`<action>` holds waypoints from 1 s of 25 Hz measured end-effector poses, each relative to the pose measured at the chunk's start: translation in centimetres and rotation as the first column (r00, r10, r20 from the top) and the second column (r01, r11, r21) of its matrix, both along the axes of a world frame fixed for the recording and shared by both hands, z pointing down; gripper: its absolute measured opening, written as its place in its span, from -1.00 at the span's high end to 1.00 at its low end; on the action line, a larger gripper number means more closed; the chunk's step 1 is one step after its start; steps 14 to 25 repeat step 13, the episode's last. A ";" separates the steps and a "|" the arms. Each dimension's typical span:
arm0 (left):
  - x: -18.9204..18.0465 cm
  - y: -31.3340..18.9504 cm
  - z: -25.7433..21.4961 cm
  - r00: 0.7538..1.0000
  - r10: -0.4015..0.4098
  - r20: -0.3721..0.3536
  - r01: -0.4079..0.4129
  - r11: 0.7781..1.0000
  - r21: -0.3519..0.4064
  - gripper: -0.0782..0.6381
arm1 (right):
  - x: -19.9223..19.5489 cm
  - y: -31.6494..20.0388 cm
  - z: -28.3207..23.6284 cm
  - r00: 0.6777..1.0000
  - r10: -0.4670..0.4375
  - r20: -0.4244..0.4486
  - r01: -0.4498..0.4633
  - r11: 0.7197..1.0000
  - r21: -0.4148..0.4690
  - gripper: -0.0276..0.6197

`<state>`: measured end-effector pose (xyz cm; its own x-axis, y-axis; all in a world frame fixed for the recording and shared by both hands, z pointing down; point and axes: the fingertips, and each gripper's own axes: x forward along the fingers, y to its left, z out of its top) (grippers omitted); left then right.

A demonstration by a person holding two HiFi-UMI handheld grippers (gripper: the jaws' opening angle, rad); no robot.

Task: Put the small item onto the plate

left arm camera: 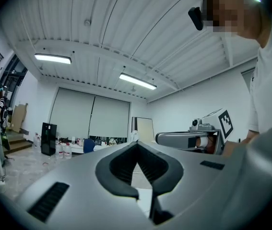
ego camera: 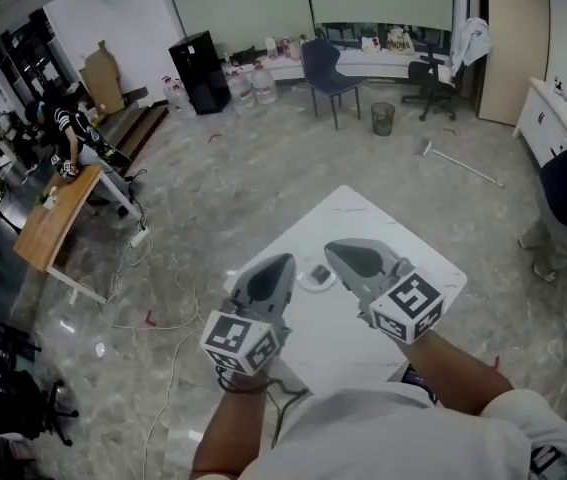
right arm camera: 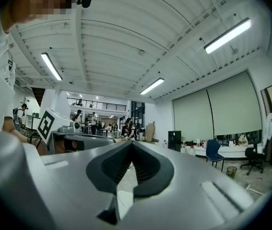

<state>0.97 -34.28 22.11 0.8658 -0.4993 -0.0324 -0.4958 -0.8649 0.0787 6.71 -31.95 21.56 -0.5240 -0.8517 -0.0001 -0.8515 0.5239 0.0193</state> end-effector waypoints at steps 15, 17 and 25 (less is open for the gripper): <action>0.4 2.1 -2.1 0.999 0.038 -0.018 -0.038 0.999 0.026 0.76 | 0.3 2.0 -1.5 0.999 0.046 -0.005 -0.046 0.999 0.004 0.91; 0.4 2.1 -2.1 0.999 0.038 -0.018 -0.038 0.999 0.026 0.76 | 0.3 2.0 -1.5 0.999 0.046 -0.005 -0.046 0.999 0.004 0.91; 0.4 2.1 -2.1 0.999 0.038 -0.018 -0.038 0.999 0.026 0.76 | 0.3 2.0 -1.5 0.999 0.046 -0.005 -0.046 0.999 0.004 0.91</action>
